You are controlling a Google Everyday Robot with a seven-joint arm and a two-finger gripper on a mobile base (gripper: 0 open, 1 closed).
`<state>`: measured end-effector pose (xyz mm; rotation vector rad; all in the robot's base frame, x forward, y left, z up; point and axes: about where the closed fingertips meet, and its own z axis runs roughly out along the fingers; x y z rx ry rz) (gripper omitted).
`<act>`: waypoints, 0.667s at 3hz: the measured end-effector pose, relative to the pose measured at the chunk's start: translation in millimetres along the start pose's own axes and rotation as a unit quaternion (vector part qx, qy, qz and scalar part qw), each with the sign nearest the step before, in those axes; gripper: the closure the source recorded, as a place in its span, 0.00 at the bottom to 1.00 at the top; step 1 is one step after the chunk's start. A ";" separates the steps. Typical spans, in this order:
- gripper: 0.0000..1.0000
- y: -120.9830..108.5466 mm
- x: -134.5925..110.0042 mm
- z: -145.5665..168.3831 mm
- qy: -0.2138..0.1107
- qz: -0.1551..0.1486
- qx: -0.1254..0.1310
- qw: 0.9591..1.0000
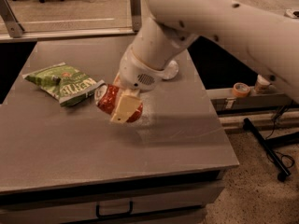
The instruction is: Knock coke can over
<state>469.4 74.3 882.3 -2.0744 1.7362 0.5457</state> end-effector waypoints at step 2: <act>1.00 -24.8 7.1 11.6 0.167 -0.050 0.022 0.984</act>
Offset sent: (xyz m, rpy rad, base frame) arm 0.0406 0.0004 -0.0133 -0.4890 -0.2364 0.0660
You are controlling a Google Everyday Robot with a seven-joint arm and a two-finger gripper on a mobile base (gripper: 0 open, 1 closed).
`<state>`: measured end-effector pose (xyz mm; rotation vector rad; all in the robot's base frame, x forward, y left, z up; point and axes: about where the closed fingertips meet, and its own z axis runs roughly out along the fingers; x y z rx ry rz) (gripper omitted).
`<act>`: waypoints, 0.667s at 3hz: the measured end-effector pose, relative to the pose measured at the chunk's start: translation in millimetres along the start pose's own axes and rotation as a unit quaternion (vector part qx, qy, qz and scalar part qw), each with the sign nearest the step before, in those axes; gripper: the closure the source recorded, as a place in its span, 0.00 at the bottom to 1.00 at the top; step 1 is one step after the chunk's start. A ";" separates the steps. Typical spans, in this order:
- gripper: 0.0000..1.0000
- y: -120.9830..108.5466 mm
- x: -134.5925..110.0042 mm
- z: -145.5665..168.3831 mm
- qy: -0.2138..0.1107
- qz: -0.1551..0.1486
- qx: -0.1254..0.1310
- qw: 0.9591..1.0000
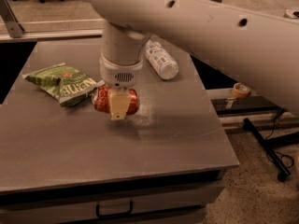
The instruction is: Knock coke can over
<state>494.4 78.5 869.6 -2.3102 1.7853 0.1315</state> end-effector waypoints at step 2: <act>0.63 -6.3 2.6 0.0 0.074 -0.022 0.026 0.997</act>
Offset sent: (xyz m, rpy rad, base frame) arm 0.0090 -0.0017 0.0026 -0.1991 -0.1355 0.0218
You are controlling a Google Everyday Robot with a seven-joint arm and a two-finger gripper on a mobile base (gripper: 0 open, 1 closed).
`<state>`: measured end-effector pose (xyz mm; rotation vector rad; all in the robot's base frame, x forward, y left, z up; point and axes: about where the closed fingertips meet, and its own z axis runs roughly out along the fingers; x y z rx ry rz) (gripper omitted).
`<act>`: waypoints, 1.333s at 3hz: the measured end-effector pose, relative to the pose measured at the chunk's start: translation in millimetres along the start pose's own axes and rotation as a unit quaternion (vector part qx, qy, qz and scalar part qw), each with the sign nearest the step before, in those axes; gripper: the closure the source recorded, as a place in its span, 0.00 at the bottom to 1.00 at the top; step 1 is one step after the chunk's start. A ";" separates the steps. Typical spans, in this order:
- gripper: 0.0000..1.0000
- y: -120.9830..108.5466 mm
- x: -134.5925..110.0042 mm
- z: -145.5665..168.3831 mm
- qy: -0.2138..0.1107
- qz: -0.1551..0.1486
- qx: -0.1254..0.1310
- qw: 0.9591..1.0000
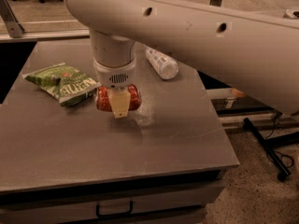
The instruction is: Knock coke can over
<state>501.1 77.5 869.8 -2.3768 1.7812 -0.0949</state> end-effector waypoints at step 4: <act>0.00 8.2 4.6 -6.7 -0.013 0.023 0.005 1.000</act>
Offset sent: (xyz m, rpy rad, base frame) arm -0.0086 -0.0029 0.0083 -0.0302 -0.0308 -0.0213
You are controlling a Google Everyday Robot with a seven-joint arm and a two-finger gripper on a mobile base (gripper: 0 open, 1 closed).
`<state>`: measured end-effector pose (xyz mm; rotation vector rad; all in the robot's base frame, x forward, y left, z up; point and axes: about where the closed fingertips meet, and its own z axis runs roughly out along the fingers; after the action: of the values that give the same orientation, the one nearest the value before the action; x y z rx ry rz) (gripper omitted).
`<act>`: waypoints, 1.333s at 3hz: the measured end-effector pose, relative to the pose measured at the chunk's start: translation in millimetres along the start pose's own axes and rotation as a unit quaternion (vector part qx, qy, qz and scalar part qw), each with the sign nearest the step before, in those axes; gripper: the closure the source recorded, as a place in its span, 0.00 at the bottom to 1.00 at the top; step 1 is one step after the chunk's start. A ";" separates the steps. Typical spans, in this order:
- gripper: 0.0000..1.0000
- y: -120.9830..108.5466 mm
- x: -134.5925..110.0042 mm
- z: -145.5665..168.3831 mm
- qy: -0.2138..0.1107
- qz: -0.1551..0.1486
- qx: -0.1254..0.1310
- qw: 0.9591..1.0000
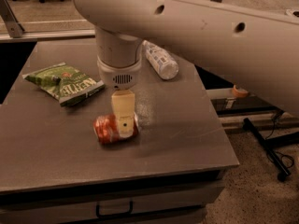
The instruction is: Knock coke can over
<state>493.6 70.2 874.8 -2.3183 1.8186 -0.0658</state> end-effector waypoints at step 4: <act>0.00 3.2 46.3 -31.7 -0.099 0.094 0.017 0.990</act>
Offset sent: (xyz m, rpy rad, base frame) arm -0.0063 -0.0242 0.0042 0.1457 0.0249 -0.1074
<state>496.9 20.9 901.4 -2.0375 1.9076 0.1537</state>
